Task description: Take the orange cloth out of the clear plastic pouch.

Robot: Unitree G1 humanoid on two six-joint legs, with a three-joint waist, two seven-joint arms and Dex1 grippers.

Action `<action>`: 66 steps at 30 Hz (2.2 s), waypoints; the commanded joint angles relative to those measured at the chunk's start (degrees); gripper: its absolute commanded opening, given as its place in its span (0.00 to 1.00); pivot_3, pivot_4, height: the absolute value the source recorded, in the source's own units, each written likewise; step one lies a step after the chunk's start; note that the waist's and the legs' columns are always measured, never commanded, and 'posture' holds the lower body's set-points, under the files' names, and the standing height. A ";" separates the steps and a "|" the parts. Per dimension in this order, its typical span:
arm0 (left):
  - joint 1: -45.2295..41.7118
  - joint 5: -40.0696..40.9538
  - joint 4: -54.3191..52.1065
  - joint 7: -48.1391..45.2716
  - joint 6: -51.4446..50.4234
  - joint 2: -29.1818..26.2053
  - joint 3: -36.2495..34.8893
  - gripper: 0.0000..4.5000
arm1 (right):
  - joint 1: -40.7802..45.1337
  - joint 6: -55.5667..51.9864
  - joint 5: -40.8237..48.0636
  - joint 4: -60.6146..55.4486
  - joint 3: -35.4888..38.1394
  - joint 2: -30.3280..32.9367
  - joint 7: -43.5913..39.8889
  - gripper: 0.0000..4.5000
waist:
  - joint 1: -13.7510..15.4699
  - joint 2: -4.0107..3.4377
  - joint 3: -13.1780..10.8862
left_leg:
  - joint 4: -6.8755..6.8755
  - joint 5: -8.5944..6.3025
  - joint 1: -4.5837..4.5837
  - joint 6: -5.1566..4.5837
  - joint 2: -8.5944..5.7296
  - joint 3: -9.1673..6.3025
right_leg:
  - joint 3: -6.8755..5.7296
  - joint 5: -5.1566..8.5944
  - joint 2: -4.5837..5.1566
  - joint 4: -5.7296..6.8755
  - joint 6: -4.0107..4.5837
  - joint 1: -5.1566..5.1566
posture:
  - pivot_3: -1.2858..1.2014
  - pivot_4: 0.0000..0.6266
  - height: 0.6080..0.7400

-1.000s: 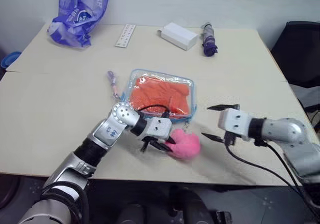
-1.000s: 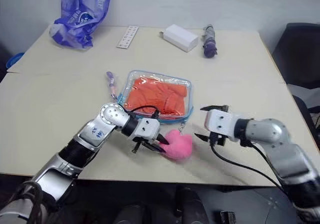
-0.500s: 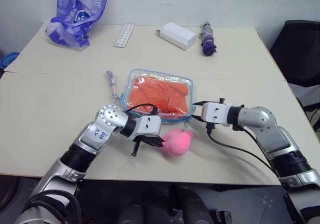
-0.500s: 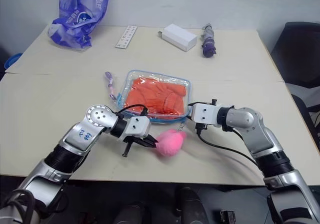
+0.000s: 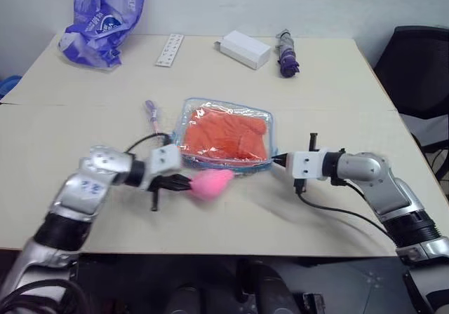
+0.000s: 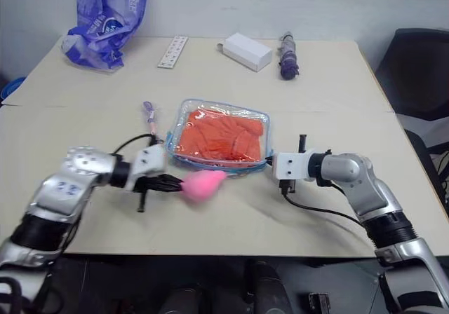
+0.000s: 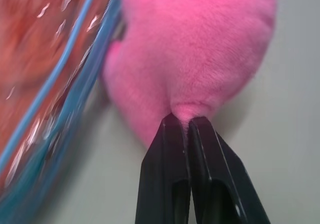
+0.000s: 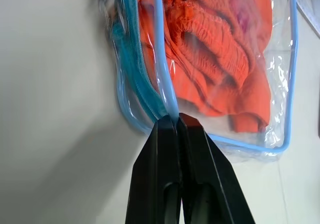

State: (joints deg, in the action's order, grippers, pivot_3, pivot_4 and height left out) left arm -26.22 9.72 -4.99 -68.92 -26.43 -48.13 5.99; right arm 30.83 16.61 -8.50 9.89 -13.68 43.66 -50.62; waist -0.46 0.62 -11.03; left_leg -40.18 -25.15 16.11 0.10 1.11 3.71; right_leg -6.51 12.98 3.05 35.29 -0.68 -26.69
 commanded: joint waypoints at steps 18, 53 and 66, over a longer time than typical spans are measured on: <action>-0.93 4.93 27.51 3.44 9.21 -11.64 -19.51 0.00 | -6.47 6.98 3.15 0.84 6.75 5.59 0.53 0.01 | 0.28 -0.04 -0.03 | 0.01 -0.03 0.04 -0.06 -0.12 -0.04 | -0.30 0.00 0.18 0.01 0.00 -0.13 | 0.52 0.24 1.00; -15.55 -0.75 7.20 2.58 13.33 -2.48 1.57 0.78 | -29.53 -46.69 43.13 -46.07 25.30 6.39 -0.28 1.00 | 1.95 -0.03 -0.02 | 0.07 -0.07 0.11 -0.09 -0.28 -0.15 | -0.31 -0.01 0.24 -0.09 -0.03 0.12 | 0.52 0.24 1.00; -24.47 -15.03 31.61 8.98 45.06 12.74 10.52 0.69 | -38.51 -46.97 43.24 -51.81 28.19 4.67 2.77 1.00 | 1.82 -0.02 -0.02 | 0.04 -0.06 0.09 0.08 -0.25 0.10 | -0.07 -0.03 -0.23 -0.18 -0.05 0.11 | 0.52 0.24 1.00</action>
State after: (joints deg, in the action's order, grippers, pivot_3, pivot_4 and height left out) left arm -49.37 -5.19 25.86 -60.26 16.73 -35.62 17.18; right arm -7.12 -31.34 34.67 -39.47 12.29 48.68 -48.33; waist 1.36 0.60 -11.05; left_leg -40.14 -25.20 16.19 0.18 0.86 3.81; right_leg -6.58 12.94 2.80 35.12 -0.73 -26.58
